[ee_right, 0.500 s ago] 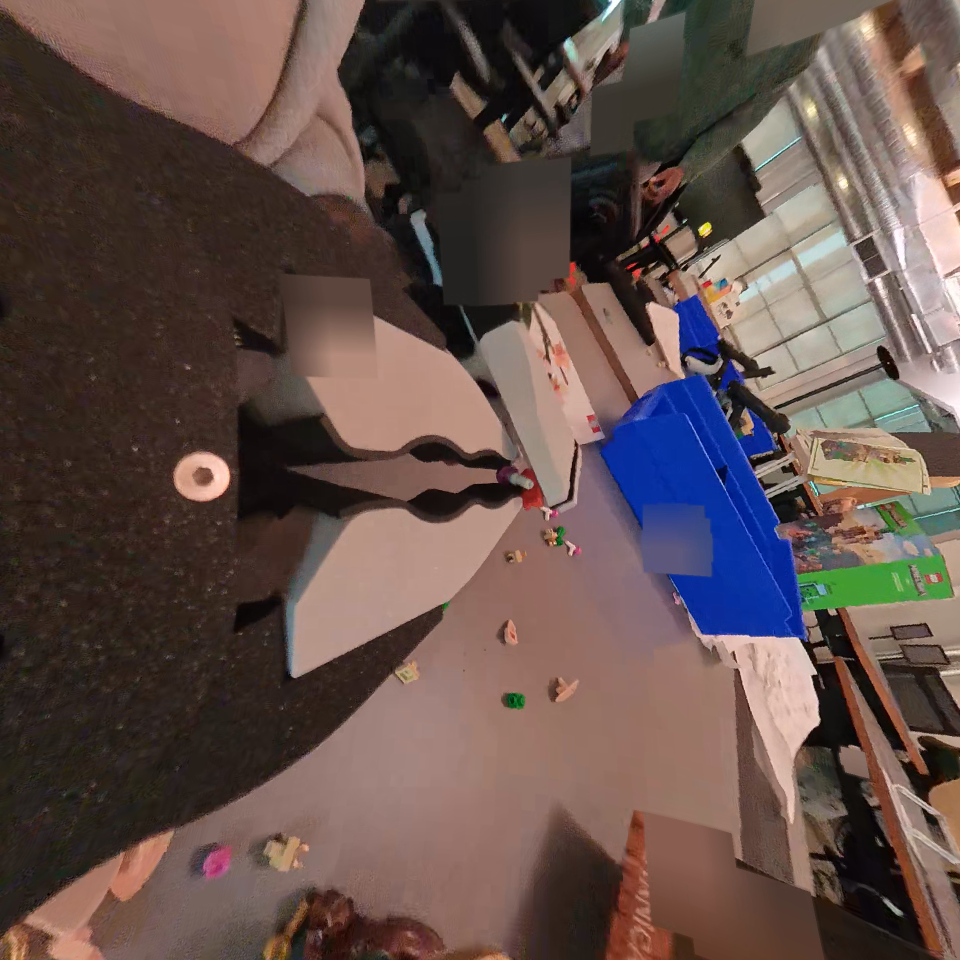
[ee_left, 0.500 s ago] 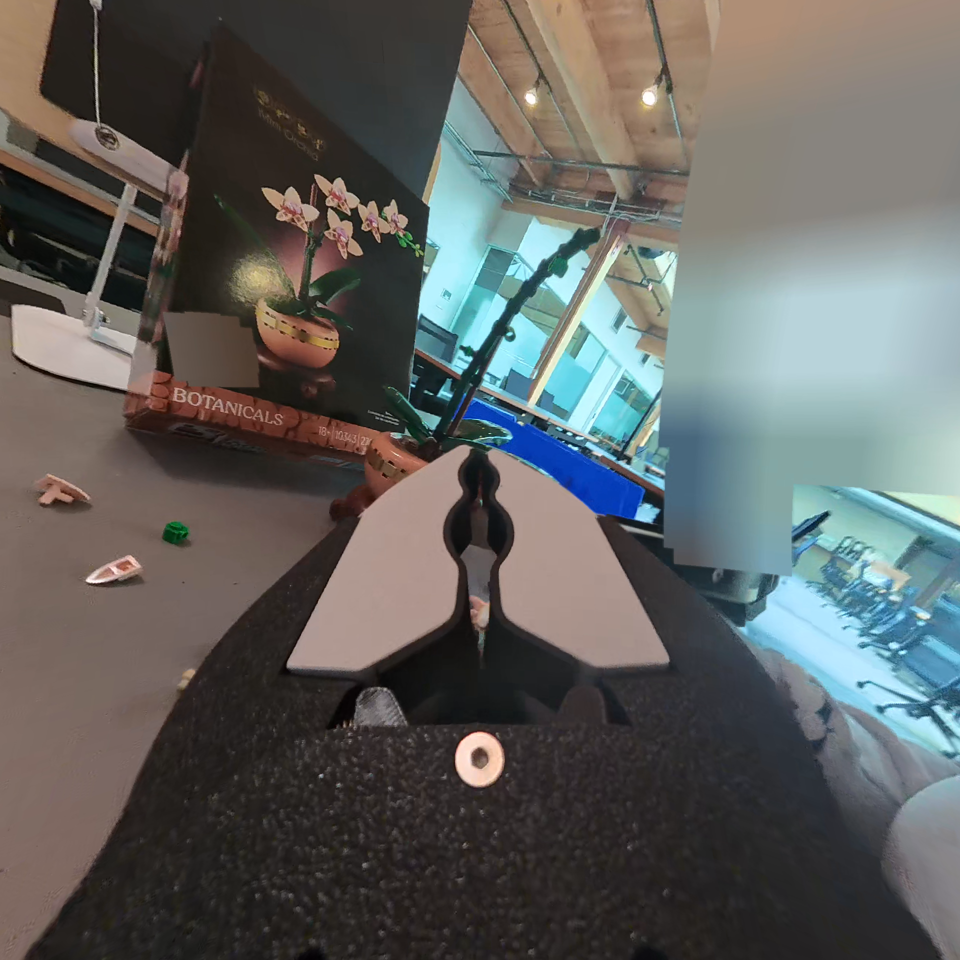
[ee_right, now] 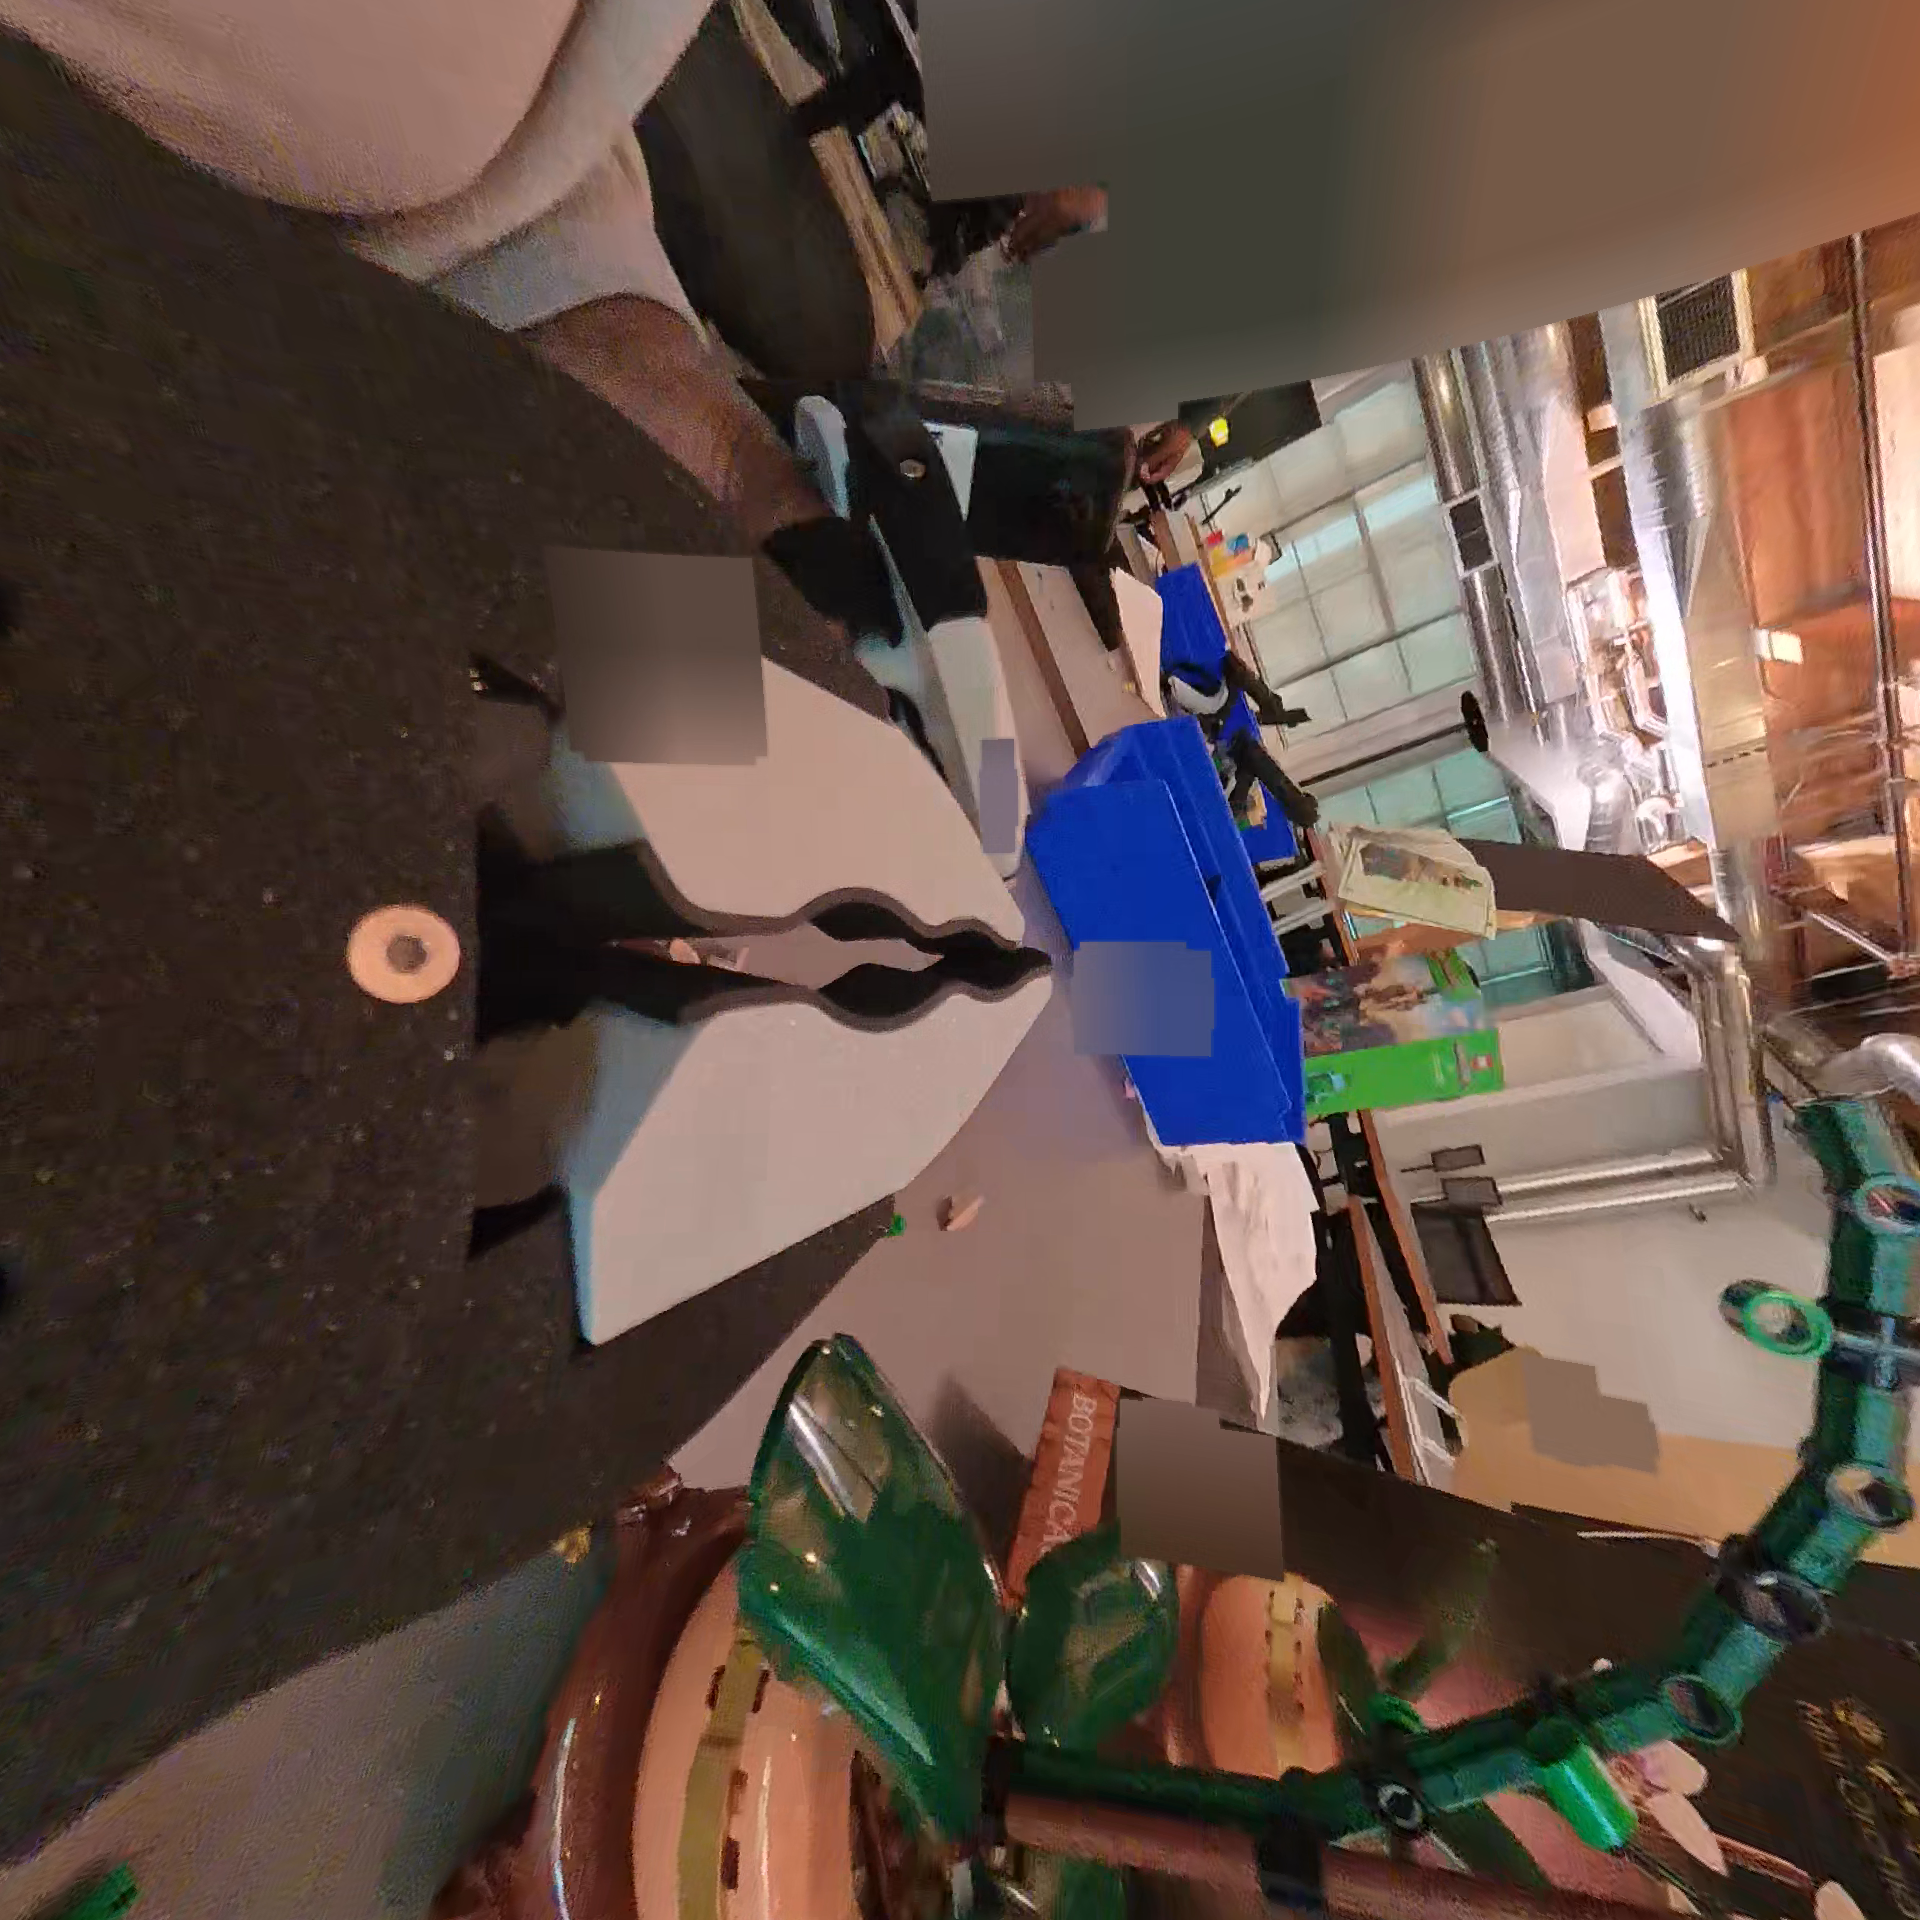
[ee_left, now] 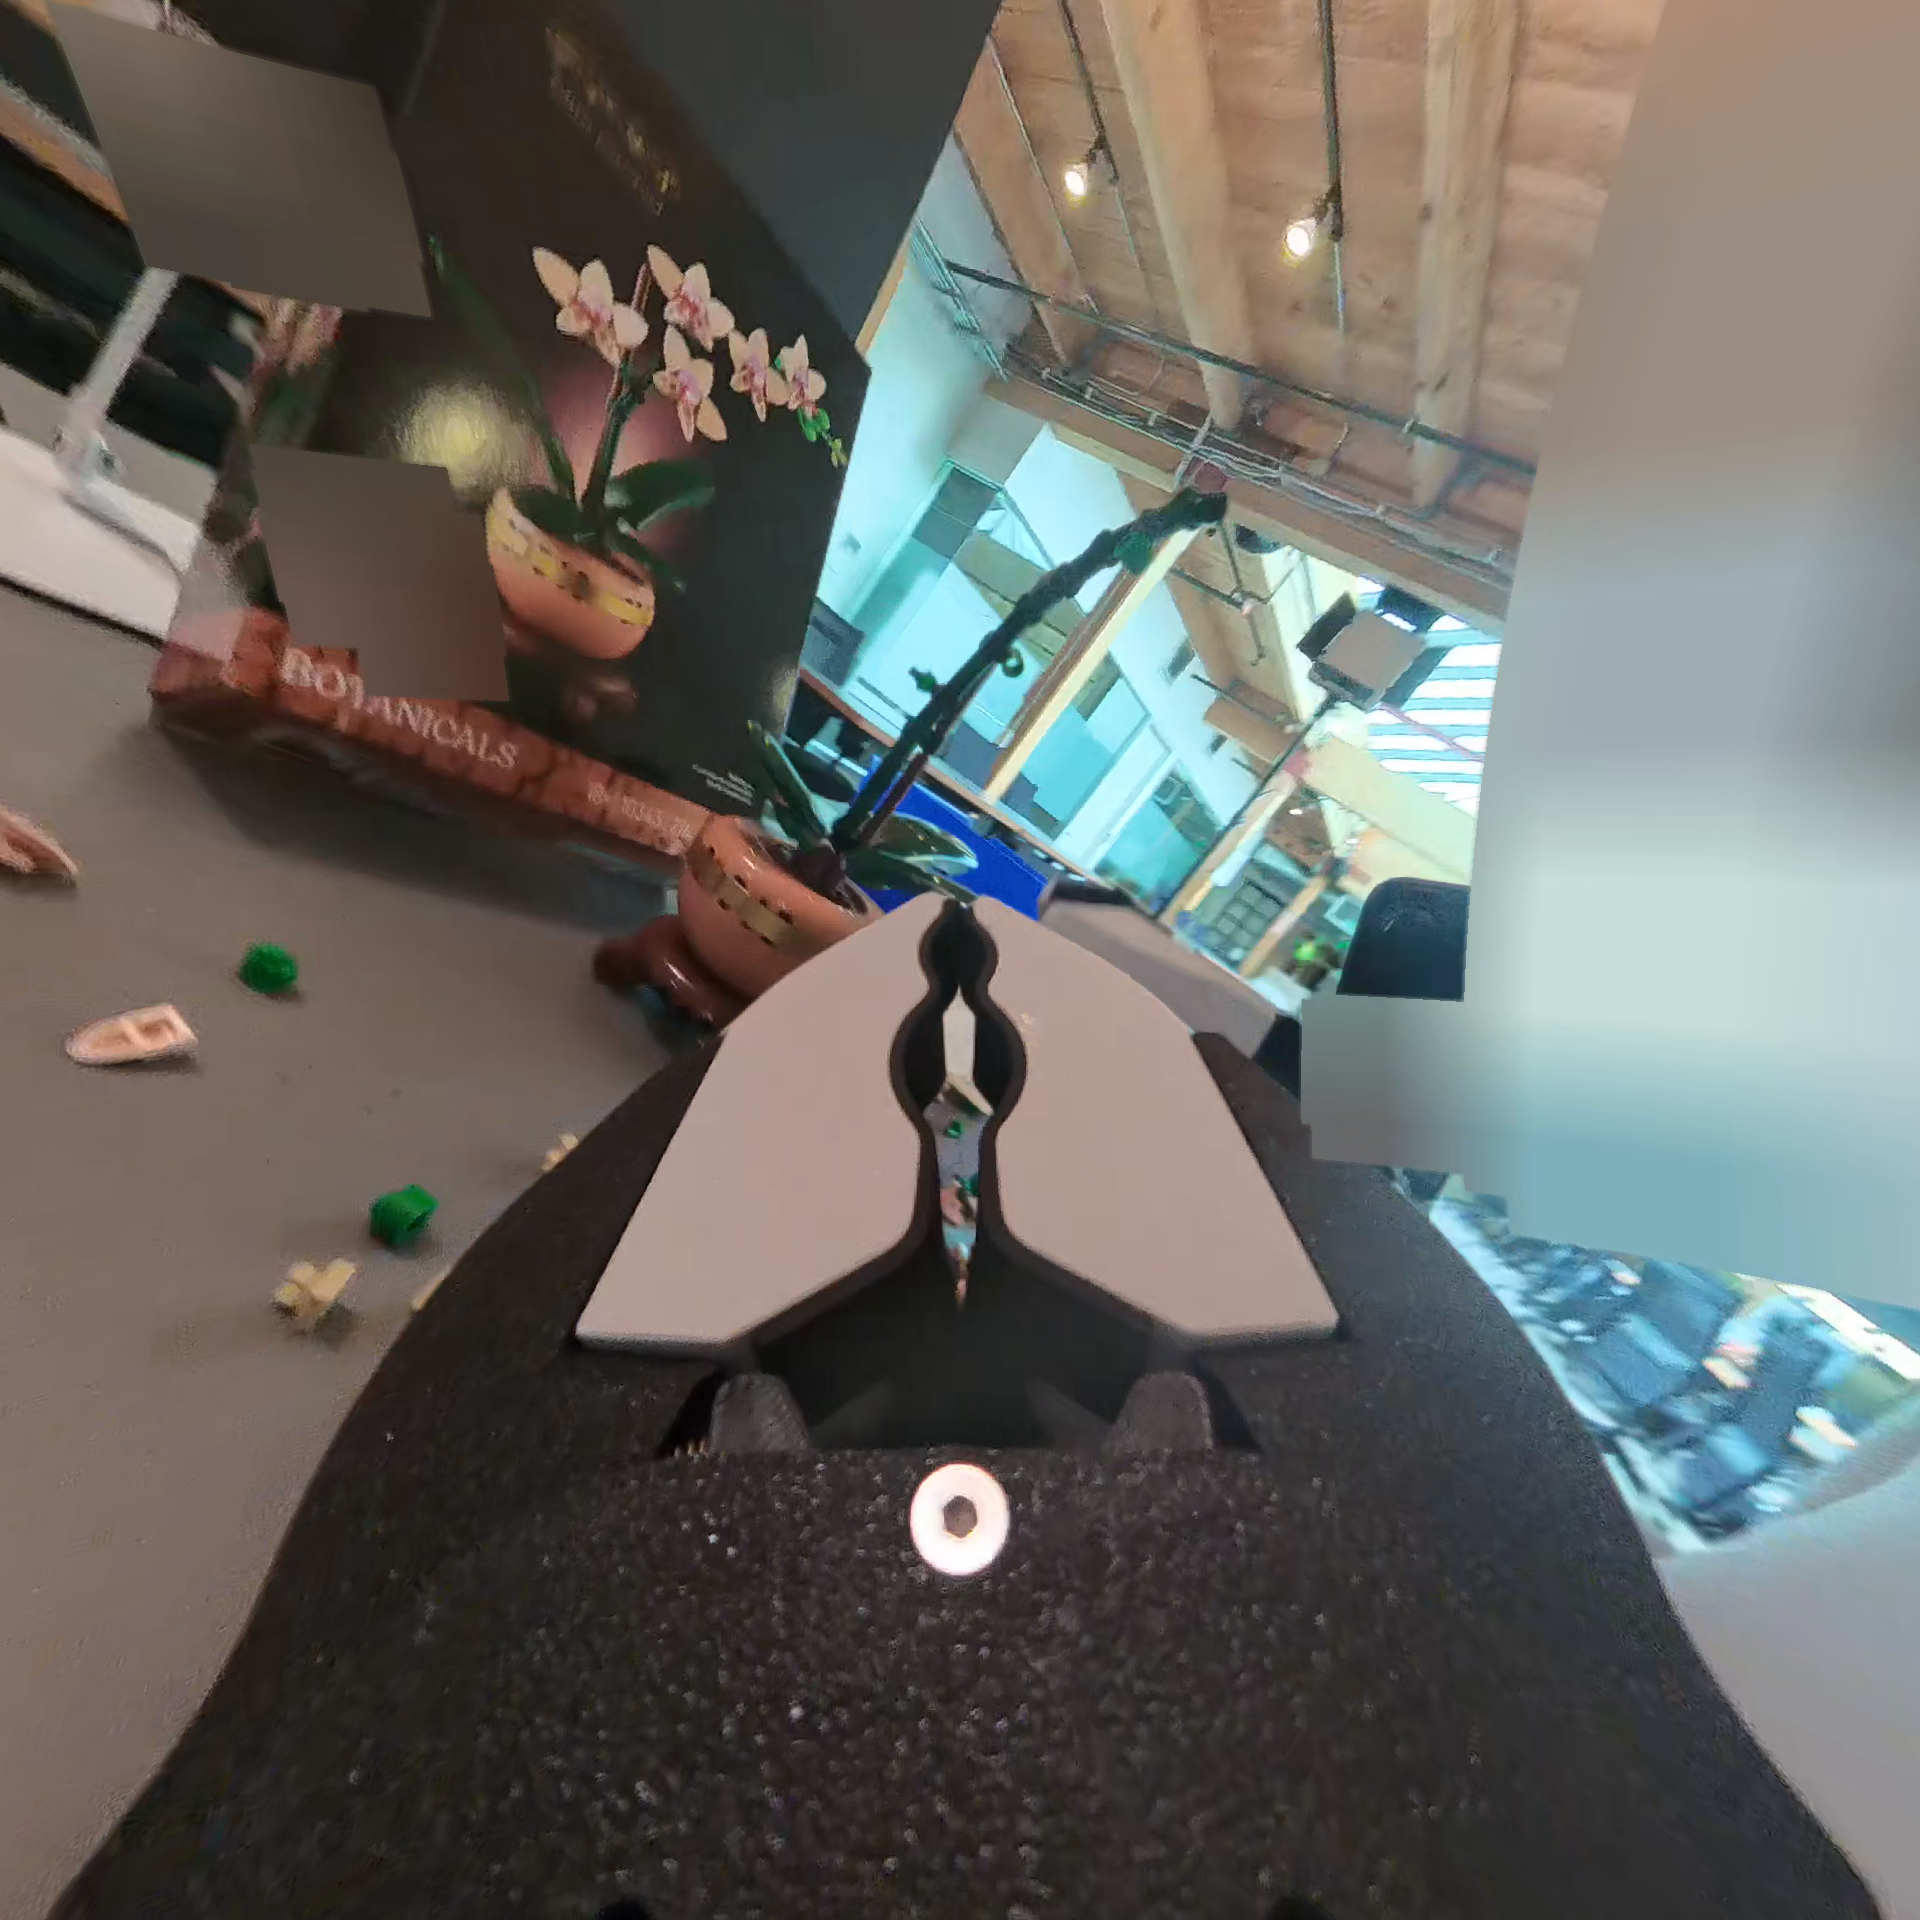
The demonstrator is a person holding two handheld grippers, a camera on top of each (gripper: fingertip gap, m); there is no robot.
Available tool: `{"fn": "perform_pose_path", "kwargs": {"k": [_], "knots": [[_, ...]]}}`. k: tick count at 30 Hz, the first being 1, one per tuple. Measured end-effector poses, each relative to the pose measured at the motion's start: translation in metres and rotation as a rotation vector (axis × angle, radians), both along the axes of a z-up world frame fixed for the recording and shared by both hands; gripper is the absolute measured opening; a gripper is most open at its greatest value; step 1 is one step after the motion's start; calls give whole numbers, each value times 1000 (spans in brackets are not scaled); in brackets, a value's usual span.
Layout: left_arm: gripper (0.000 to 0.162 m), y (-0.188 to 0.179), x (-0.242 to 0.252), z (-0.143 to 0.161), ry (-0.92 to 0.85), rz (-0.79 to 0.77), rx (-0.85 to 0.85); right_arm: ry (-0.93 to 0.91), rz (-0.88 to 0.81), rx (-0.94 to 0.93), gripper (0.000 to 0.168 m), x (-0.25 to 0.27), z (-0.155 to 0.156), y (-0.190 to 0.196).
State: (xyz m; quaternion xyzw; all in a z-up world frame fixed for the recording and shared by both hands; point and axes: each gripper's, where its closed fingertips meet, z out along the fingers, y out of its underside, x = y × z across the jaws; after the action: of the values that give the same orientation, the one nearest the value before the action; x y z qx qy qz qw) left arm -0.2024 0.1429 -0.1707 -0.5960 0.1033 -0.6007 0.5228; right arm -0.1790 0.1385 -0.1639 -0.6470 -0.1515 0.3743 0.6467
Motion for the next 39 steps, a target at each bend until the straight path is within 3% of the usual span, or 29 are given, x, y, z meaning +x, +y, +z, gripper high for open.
{"fn": "perform_pose_path", "kwargs": {"k": [2,6,8,9,10,12,15,19,22,26,33,34,39], "knots": [[0,8,-1,-1,35,43,5,-32,49,-64,0,-4,-16,-2],[0,26,-9,-12,16,85,-45,-365,92,-170,0,-10,-62,-14],[0,27,-10,-7,29,92,15,-450,92,-159,2,-6,-67,-26],[0,25,-9,-7,43,78,29,-511,103,-151,6,-2,-68,-34],[0,21,-7,-7,61,46,50,-572,93,-126,23,6,-66,-38],[0,12,-2,-7,119,-18,105,-679,63,8,26,23,-56,-40],[2,-2,4,-13,258,-141,159,-756,113,180,21,36,-51,-36],[8,-37,6,-54,663,-413,193,-870,388,46,14,31,-70,-49],[8,-61,8,-76,846,-540,320,-956,523,-41,15,16,-89,-63],[8,-68,16,-89,976,-610,471,-1061,585,-50,13,7,-108,-60],[8,-68,22,-109,1113,-656,553,-1147,667,-83,12,8,-123,-53],[9,-66,22,-109,1119,-650,550,-1136,696,-77,6,5,-123,-57],[7,-58,20,-100,1051,-607,475,-1193,571,198,1,-7,-113,-53]]}}
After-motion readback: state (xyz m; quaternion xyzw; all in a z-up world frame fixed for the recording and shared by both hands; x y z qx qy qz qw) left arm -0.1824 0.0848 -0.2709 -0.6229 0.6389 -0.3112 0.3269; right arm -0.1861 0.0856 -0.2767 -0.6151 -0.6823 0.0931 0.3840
